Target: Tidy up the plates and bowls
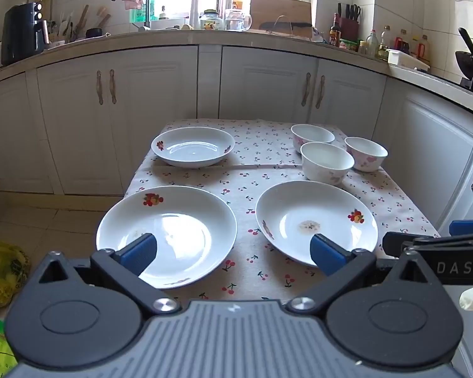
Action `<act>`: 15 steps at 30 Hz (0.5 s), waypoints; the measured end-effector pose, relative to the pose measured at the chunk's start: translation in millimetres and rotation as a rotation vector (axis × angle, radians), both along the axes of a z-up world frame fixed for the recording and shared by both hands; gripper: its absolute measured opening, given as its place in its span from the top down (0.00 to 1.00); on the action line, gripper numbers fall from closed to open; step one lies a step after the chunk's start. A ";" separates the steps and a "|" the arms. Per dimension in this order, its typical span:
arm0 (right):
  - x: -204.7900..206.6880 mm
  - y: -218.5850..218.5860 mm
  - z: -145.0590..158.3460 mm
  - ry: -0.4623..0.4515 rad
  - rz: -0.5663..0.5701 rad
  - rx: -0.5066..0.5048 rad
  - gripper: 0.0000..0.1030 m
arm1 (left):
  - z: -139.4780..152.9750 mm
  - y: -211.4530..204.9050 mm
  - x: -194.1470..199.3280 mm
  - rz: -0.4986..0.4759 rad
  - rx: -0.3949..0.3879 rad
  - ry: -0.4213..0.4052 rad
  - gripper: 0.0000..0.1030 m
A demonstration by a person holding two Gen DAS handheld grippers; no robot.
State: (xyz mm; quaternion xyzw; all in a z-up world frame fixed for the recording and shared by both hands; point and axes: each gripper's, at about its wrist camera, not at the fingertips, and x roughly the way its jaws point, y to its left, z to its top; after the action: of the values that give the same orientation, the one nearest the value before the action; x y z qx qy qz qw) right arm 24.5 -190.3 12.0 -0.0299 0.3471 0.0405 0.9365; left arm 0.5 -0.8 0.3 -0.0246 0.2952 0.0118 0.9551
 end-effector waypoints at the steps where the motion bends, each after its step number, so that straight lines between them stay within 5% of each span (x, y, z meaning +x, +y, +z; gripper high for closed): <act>1: 0.2 -0.1 0.3 0.002 0.000 0.002 0.00 | 0.0 0.2 -1.5 -0.001 -0.006 -0.016 0.01; 15: 0.0 0.3 -0.2 -0.002 -0.001 -0.005 0.00 | 6.8 -7.6 -3.9 -0.010 -0.012 -0.014 0.01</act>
State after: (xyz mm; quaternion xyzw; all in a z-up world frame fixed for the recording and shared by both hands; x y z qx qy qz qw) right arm 24.5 -190.0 11.8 -0.0321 0.3462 0.0391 0.9368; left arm -3.5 -8.4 7.1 -0.0289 0.2887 0.0052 0.9570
